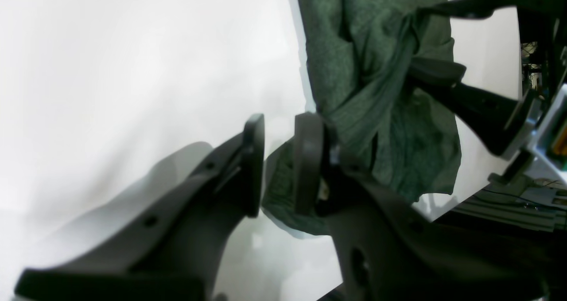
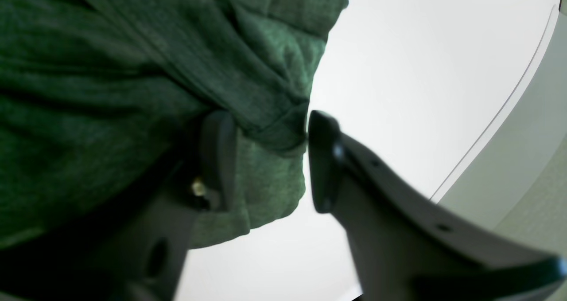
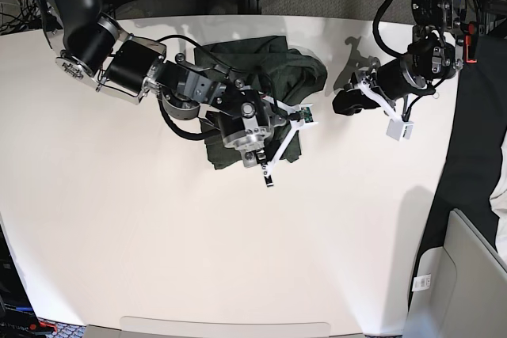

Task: Fold the T-shirt properly
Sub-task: 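Grasp the folded shirt's edge with the right gripper and adjust it, then lift the shirt edge with the right gripper and fold it over the bundle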

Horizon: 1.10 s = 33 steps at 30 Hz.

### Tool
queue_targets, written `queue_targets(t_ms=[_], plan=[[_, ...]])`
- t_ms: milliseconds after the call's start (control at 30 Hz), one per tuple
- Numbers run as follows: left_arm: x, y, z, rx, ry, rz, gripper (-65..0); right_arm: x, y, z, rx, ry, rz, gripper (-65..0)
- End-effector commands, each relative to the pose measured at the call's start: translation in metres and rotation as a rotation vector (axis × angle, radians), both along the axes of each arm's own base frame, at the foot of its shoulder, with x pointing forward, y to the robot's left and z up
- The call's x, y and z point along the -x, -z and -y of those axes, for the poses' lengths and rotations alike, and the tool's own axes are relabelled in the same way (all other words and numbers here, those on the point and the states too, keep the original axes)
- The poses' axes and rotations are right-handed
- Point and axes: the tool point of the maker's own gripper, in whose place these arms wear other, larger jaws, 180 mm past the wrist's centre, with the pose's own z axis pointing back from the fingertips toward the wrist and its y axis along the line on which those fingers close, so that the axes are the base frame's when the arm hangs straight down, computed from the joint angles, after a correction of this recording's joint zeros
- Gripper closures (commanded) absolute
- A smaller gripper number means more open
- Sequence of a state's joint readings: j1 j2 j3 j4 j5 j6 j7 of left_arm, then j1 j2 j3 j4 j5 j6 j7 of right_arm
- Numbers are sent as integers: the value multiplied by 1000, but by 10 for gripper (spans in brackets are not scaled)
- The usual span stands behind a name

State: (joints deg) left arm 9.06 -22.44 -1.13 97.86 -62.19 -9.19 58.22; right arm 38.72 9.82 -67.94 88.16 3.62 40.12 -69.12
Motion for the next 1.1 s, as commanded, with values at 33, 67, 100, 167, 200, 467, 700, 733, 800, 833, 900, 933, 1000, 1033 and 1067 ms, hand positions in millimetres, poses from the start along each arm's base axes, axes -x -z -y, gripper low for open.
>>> queue_targets(t_ms=[33, 67, 100, 167, 200, 467, 700, 733, 800, 833, 900, 933, 1000, 1033, 1067], plan=[[-7, -13, 0, 12, 3, 44, -122, -17, -16, -5, -2, 4, 73, -122], [-7, -13, 0, 12, 3, 44, -122, -18, -17, -7, 4, 2, 93, -85], [-7, -13, -1, 11, 2, 45, -122, -20, -19, -7, 9, 2, 110, -49], [-7, -13, -1, 11, 0, 45, -122, -20, -22, -9, 8, -5, 133, 0], [-7, -13, -1, 11, 0, 45, -122, -19, -24, -11, 3, -9, 136, 0], [-7, -13, 1, 15, 3, 44, -122, -18, -35, -32, -90, -14, 125, -2], [-7, -13, 1, 15, 3, 44, -122, -25, -25, -37, -117, 13, 94, -2], [-7, -13, 1, 15, 3, 44, -122, -22, -23, -40, -124, 4, 94, -2], [-7, -13, 1, 15, 3, 44, -122, -19, -23, -47, -144, -18, 101, -5], [-7, -13, 1, 15, 4, 44, -122, -17, -22, -49, -150, -26, 106, -5], [-7, -13, 1, 16, 4, 44, -122, -12, -20, -56, -182, -53, 98, -5], [-7, -13, 1, 16, 4, 44, -122, -8, -18, -59, -197, -64, 89, -5], [-7, -13, 1, 16, 4, 44, -122, -1, -15, -64, -221, -79, 68, -5], [-6, -12, 1, 16, 4, 42, -122, 1, -13, -65, -225, -80, 61, -5], [-6, -13, 2, 18, 5, 44, -122, 2, -13, -66, -227, -80, 59, -6]])
